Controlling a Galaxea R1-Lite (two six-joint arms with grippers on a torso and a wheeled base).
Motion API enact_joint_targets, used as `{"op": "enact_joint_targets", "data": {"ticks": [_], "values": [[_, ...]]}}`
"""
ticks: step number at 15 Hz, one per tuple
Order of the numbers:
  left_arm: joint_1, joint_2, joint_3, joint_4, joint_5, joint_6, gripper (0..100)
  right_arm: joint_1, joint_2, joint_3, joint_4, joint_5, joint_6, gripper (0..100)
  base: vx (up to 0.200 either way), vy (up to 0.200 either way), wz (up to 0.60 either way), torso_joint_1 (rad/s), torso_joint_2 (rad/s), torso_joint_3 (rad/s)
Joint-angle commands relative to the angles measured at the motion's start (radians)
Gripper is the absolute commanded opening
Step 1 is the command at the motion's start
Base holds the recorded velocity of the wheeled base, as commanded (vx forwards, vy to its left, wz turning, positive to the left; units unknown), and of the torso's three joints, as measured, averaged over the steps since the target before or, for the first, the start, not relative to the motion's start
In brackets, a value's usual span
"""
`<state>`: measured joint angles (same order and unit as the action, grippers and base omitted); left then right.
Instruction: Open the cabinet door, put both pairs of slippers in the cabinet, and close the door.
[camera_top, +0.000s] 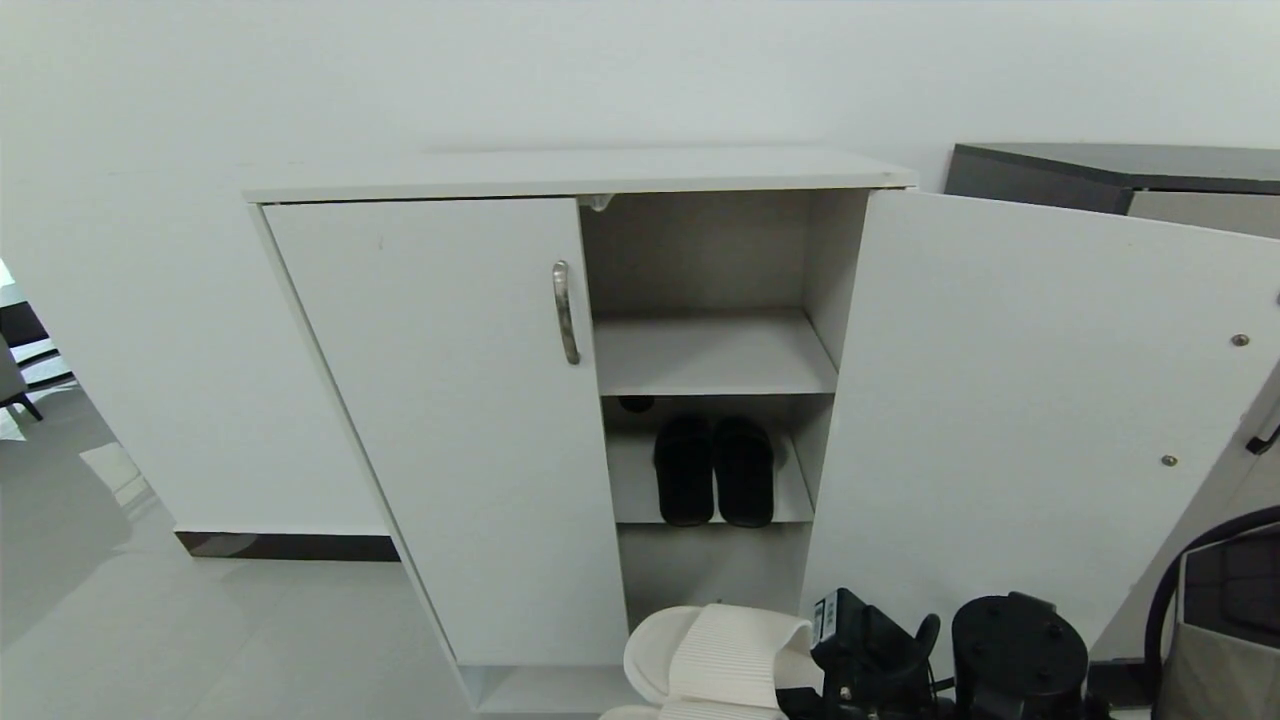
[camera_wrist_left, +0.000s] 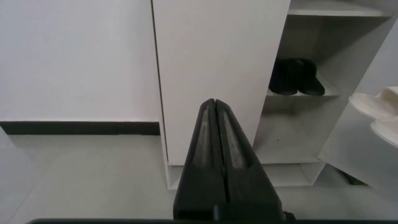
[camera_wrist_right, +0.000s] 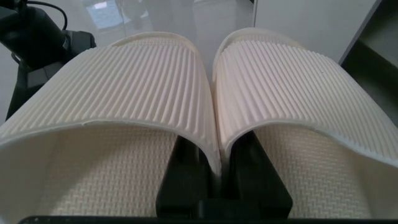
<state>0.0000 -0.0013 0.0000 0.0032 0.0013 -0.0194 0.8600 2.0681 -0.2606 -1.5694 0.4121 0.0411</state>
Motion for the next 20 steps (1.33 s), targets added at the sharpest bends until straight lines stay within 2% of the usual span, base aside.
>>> {"op": "enact_joint_targets", "data": {"ticks": [1,3,4,5,6,7,8,9,10,11,12,14,16,18,20], "values": [[0.0,0.001,0.0,0.0,0.0,-0.001,0,0.007,0.0,0.008,-0.001,0.001,-0.001,0,0.0,0.0,0.0,0.0,0.0,0.0],[0.0,0.001,0.0,0.0,0.0,-0.001,0,0.051,-0.016,0.055,-0.001,-0.019,-0.01,0,0.0,0.0,0.0,0.0,0.0,0.0],[0.0,0.001,0.0,0.0,0.0,-0.001,0,0.057,-0.016,0.058,-0.001,-0.062,-0.027,0,0.0,0.0,0.0,0.0,0.0,0.0],[0.0,0.001,0.0,0.0,0.0,-0.001,0,0.065,-0.025,0.02,-0.001,-0.154,-0.026,0,0.0,0.0,0.0,0.0,0.0,0.0],[0.0,0.001,0.0,0.0,0.0,-0.001,0,0.094,-0.042,-0.063,0.063,-0.323,-0.026,0,0.0,0.0,0.0,0.0,0.0,0.0],[0.0,0.001,0.0,0.0,0.0,-0.001,0,0.113,-0.077,-0.127,0.164,-0.441,-0.024,0,0.0,0.0,0.0,0.0,0.0,0.0],[0.0,0.001,0.0,0.0,0.0,-0.001,0,0.134,-0.158,-0.278,0.442,-0.602,-0.015,0,0.0,0.0,0.0,0.0,0.0,0.0],[0.0,0.001,0.0,0.0,0.0,-0.001,0,0.162,-0.255,-0.468,0.83,-0.702,0.068,0,0.0,0.0,0.0,0.0,0.0,0.0],[0.0,0.001,0.0,0.0,0.0,-0.001,0,0.179,-0.276,-0.539,0.947,-0.727,0.125,0,0.0,0.0,0.0,0.0,0.0,0.0],[0.0,0.001,0.0,0.0,0.0,0.002,0,0.221,-0.287,-0.717,1.155,-0.832,0.296,0,0.0,0.0,0.0,0.0,0.0,0.0],[0.0,0.001,0.0,0.0,-0.003,0.004,0,0.226,-0.269,-0.818,1.267,-0.931,0.335,0,0.0,0.0,0.0,0.0,0.0,0.0],[0.0,0.001,0.0,0.0,-0.003,0.004,0,0.205,-0.217,-0.907,1.295,-1.118,0.339,0,0.0,0.0,0.0,0.0,0.0,0.0],[0.0,0.001,0.0,0.0,-0.003,0.006,0,0.185,-0.18,-0.954,1.292,-1.204,0.335,0,0.0,0.0,0.0,0.0,0.0,0.0],[0.0,0.001,0.0,0.0,-0.004,0.006,0,0.183,-0.152,-0.968,1.244,-1.211,0.324,0,0.0,0.0,0.0,0.0,0.0,0.0],[0.0,0.001,0.0,0.0,-0.003,0.006,0,0.18,-0.109,-0.957,1.092,-1.211,0.226,0,0.0,0.0,0.0,0.0,0.0,0.0]]}}
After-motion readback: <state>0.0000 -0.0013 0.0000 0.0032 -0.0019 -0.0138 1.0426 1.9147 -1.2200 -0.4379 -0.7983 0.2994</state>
